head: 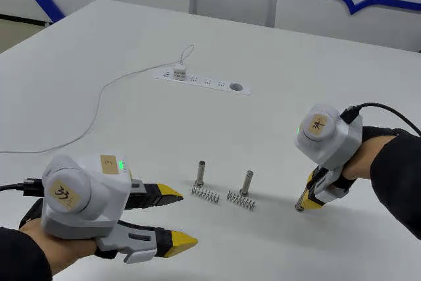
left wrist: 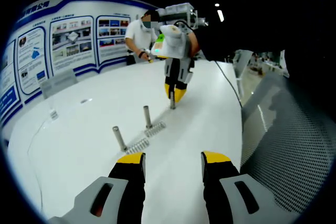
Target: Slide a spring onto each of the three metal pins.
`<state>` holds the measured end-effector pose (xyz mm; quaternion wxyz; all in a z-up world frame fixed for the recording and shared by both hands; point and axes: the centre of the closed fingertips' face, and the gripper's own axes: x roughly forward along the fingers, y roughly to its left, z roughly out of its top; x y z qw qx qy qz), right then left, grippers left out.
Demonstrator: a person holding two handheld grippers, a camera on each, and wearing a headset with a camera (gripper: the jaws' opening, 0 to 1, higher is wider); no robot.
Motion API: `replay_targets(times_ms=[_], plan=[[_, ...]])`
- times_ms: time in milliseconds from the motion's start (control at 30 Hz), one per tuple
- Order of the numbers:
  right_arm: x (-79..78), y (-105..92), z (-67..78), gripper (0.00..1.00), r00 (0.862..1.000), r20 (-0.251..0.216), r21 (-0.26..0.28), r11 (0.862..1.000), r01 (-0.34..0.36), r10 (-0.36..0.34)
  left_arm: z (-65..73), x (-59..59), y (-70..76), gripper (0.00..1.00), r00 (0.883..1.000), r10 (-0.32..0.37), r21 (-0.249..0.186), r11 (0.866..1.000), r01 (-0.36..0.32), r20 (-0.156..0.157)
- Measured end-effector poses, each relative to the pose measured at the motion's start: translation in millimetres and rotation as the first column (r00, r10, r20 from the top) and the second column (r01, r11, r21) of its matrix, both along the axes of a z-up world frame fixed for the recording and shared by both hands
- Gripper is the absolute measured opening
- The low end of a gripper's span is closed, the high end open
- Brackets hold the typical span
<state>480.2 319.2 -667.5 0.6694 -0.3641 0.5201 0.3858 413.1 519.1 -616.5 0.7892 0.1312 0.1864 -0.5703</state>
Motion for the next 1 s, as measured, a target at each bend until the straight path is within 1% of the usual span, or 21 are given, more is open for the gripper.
replay_targets(times_ms=[100, 167, 233, 367, 467, 567, 633, 733, 867, 1000], plan=[[-0.5, 0.4, 6.6, 0.19, 1.000, 0.026, -0.011, 1.000, -0.011, 0.011, -0.1, -0.1, 0.3, 0.43, 1.000, 0.000, 0.001, 1.000, 0.000, 0.000], [-0.5, 1.3, 10.3, 0.19, 0.999, 0.036, -0.013, 1.000, -0.014, 0.014, -0.1, -0.1, 0.4, 0.43, 1.000, 0.000, 0.002, 1.000, 0.000, 0.002], [0.4, 3.9, 16.8, 0.19, 0.998, 0.058, -0.012, 1.000, -0.022, 0.022, 0.1, -0.2, 0.2, 0.43, 1.000, -0.002, 0.002, 1.000, 0.002, 0.002], [2.2, 15.1, 27.4, 0.19, 0.995, 0.092, 0.002, 0.999, -0.040, 0.040, -0.1, -0.3, -0.2, 0.43, 1.000, -0.004, 0.005, 1.000, 0.004, 0.003], [1.2, 26.1, 30.1, 0.19, 0.993, 0.103, 0.012, 0.998, -0.059, 0.058, 0.1, -0.3, -0.4, 0.43, 1.000, -0.005, 0.005, 1.000, 0.005, 0.003], [0.7, 36.7, 28.3, 0.19, 0.993, 0.102, 0.034, 0.997, -0.065, 0.061, 0.6, -0.2, 0.0, 0.43, 1.000, -0.005, 0.005, 1.000, 0.005, 0.004], [-1.1, 43.9, 24.4, 0.19, 0.994, 0.093, 0.047, 0.996, -0.070, 0.065, 0.8, 0.2, 0.7, 0.43, 1.000, -0.002, 0.004, 1.000, 0.002, 0.004], [-2.6, 57.2, 20.6, 0.18, 0.994, 0.088, 0.081, 0.994, -0.075, 0.068, 1.2, 0.5, 1.1, 0.43, 1.000, 0.002, 0.003, 1.000, -0.002, 0.004], [-5.6, 73.8, 12.5, 0.17, 0.995, 0.075, 0.115, 0.990, -0.079, 0.071, 1.0, 0.4, 0.9, 0.43, 1.000, 0.001, 0.004, 1.000, -0.001, 0.003], [-6.4, 85.4, 3.7, 0.16, 0.996, 0.062, 0.144, 0.987, -0.070, 0.062, 0.7, 0.1, 0.4, 0.42, 1.000, 0.000, 0.005, 1.000, 0.000, 0.003]])
